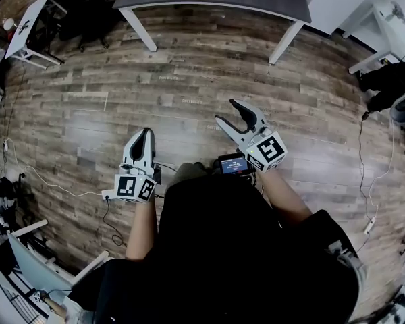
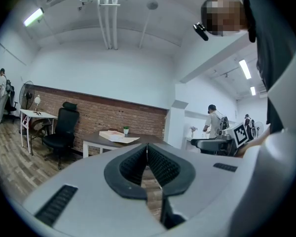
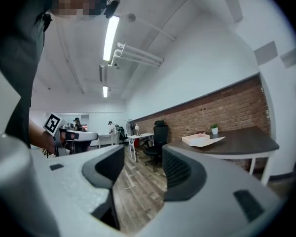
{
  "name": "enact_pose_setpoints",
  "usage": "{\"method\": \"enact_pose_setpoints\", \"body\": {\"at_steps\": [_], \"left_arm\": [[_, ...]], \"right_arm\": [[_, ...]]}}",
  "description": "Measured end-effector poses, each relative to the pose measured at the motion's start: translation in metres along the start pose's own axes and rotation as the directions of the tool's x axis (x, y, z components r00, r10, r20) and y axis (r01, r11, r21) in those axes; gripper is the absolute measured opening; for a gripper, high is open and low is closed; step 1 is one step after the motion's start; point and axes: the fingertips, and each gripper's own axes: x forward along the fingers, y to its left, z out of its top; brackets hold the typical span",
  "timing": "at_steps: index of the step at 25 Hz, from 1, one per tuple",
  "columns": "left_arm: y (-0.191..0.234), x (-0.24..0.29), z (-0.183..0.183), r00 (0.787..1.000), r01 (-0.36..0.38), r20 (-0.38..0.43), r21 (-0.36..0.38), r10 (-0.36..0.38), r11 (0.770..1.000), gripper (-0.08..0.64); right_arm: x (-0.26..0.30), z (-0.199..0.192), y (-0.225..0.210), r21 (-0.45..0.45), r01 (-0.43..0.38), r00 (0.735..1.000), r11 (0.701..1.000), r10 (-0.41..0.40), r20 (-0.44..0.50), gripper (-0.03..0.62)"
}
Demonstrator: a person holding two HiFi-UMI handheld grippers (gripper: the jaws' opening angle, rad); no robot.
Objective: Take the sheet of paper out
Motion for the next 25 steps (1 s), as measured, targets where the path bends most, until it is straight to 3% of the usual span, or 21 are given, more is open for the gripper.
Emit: {"method": "enact_pose_setpoints", "body": {"at_steps": [6,12,17,25], "left_arm": [[0.013,0.017,-0.012,1.0,0.0,-0.017,-0.029,0.0,1.0,0.0],[0.045,0.069,-0.02,1.0,0.011,-0.001,-0.08,-0.011,0.997,0.0],[0.101,0.118,-0.012,1.0,0.012,0.01,-0.102,-0.011,0.995,0.0],[0.223,0.197,0.014,1.0,0.014,0.005,-0.127,-0.013,0.992,0.0]], "right_arm": [[0.008,-0.012,-0.017,0.016,0.0,1.0,1.0,0.0,-0.019,0.219],[0.054,-0.021,-0.059,0.044,0.008,0.999,0.999,-0.006,-0.043,0.218],[0.124,-0.002,-0.088,0.029,-0.018,0.999,0.999,0.019,-0.041,0.192],[0.26,0.03,-0.148,0.051,0.025,0.998,0.998,-0.022,-0.056,0.158]]}}
